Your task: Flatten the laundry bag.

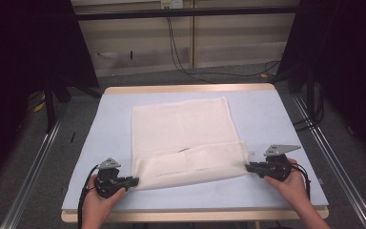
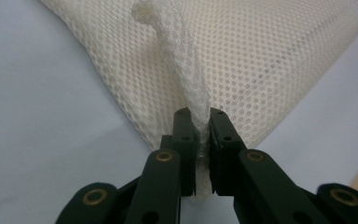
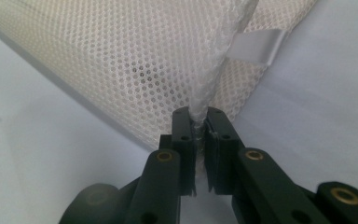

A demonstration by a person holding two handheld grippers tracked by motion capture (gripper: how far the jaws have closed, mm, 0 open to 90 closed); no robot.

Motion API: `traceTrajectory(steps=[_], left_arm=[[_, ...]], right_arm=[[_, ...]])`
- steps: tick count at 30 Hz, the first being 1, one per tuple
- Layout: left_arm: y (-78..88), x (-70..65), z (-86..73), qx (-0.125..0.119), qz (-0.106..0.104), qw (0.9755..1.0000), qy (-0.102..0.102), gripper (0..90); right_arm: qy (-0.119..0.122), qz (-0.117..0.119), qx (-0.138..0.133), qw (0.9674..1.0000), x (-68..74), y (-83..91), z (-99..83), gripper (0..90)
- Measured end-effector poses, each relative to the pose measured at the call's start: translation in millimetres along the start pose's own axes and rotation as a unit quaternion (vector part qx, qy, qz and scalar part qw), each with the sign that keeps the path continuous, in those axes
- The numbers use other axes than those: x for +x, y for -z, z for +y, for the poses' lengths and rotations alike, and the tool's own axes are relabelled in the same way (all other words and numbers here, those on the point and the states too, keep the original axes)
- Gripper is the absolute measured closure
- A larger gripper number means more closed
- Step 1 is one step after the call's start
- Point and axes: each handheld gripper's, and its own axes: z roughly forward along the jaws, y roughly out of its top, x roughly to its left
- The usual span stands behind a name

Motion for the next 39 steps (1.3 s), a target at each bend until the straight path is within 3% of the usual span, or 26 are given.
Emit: traceTrajectory(steps=[1,3,6,7,13,18,22,25,27,29,31,33,35,37,39], left_arm=[[-5.6,2.9,6.4,-0.008,0.013,0.9999,-0.003,83.1],[-8.6,4.9,9.7,-0.013,0.017,0.9998,0.001,83.1],[-16.6,10.4,18.9,-0.019,0.036,0.9992,-0.003,83.3],[-19.5,13.0,22.4,-0.021,0.034,0.9992,0.006,83.4],[-14.5,13.9,19.9,-0.036,0.018,0.9991,0.01,83.1],[-12.7,14.2,18.9,-0.036,0.014,0.9992,0.007,83.1],[-13.4,13.3,19.5,-0.033,0.018,0.9993,0.001,83.1],[-13.1,15.4,18.7,-0.032,0.013,0.9994,0.0,83.2],[-13.1,15.3,18.7,-0.032,0.014,0.9994,-0.004,83.2],[-13.0,15.2,18.9,-0.032,0.013,0.9994,-0.004,83.2],[-13.0,15.3,18.6,-0.035,0.01,0.9993,0.0,83.2],[-11.6,15.9,18.3,-0.038,0.007,0.9993,0.005,83.1],[-9.6,15.6,18.1,-0.046,0.004,0.9988,0.015,82.8],[-6.3,15.7,18.0,-0.051,-0.001,0.9986,0.016,82.6],[-0.5,13.5,17.6,-0.059,-0.004,0.9981,0.019,82.5]], right_arm=[[-0.001,-0.009,-0.006,0.9999,-1.1,-3.7,3.2,83.2],[0.004,-0.013,-0.008,0.9999,-2.3,-5.8,5.0,83.2],[0.008,-0.036,-0.014,0.9992,-4.4,-13.6,12.4,83.2],[0.016,-0.048,-0.013,0.9986,-4.5,-20.4,17.5,83.2],[0.016,-0.043,-0.014,0.9988,-4.6,-17.5,18.3,81.9],[-0.026,-0.027,-0.046,0.9982,-10.4,-5.3,17.2,64.3],[-0.06,-0.026,-0.084,0.9944,-14.3,3.0,27.0,48.1],[-0.075,-0.034,-0.086,0.9929,-21.7,-3.5,35.6,40.8],[-0.095,-0.022,-0.095,0.9907,-27.1,-11.5,42.9,39.9],[-0.112,-0.01,-0.092,0.9894,-31.3,-19.1,47.8,42.2],[-0.114,0.002,-0.083,0.9901,-32.9,-23.7,50.9,63.2],[-0.122,0.018,-0.088,0.9884,-31.2,-21.4,51.1,77.1],[-0.113,0.033,-0.1,0.988,-27.6,-14.2,49.7,82.6],[-0.081,0.039,-0.106,0.9904,-22.3,-4.2,47.4,83.4],[-0.075,0.048,-0.11,0.9899,-18.8,4.3,42.6,83.4]])
